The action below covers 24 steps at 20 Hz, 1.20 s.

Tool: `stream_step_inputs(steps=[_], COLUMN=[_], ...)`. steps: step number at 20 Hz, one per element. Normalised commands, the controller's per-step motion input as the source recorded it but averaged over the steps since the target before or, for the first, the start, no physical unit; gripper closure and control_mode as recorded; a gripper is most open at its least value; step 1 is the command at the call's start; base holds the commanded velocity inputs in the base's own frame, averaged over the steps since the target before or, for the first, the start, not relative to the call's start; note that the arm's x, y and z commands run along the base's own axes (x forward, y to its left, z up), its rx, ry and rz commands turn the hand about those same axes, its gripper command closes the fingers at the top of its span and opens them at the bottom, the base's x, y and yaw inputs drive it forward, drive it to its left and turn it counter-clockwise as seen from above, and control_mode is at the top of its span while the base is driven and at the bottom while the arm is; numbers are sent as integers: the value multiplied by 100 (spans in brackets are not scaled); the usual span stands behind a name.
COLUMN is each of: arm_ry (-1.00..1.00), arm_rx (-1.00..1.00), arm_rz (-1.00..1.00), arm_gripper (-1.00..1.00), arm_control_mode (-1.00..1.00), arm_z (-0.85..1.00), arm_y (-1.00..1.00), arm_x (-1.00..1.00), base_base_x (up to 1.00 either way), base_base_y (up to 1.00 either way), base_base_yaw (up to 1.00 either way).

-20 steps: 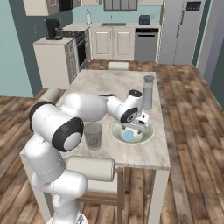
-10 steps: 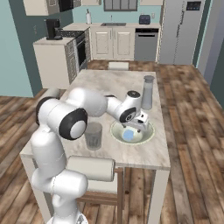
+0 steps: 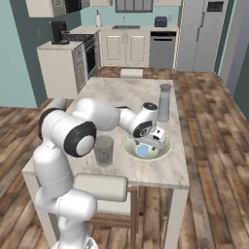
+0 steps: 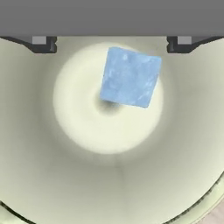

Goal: There are two ice cubes in the ice bowl. Place both ice cubes in the glass cup.

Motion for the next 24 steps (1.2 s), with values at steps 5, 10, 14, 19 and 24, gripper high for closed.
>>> stream_step_inputs(steps=[5,10,14,19,24], arm_ry=[0,0,0,0,0], arm_rx=[0,0,0,0,0], arm_rz=[0,0,0,0,0], arm_gripper=[-100,-100,-100,-100,-100], arm_control_mode=[-100,-100,-100,-100,-100], arm_z=[0,-3,0,-11,-24], arm_y=[16,2,-3,-1,0], arm_x=[-2,40,34,4,-13], base_base_x=[0,0,0,0,0], base_base_y=[0,0,0,0,0], base_base_yaw=[0,0,0,0,0])
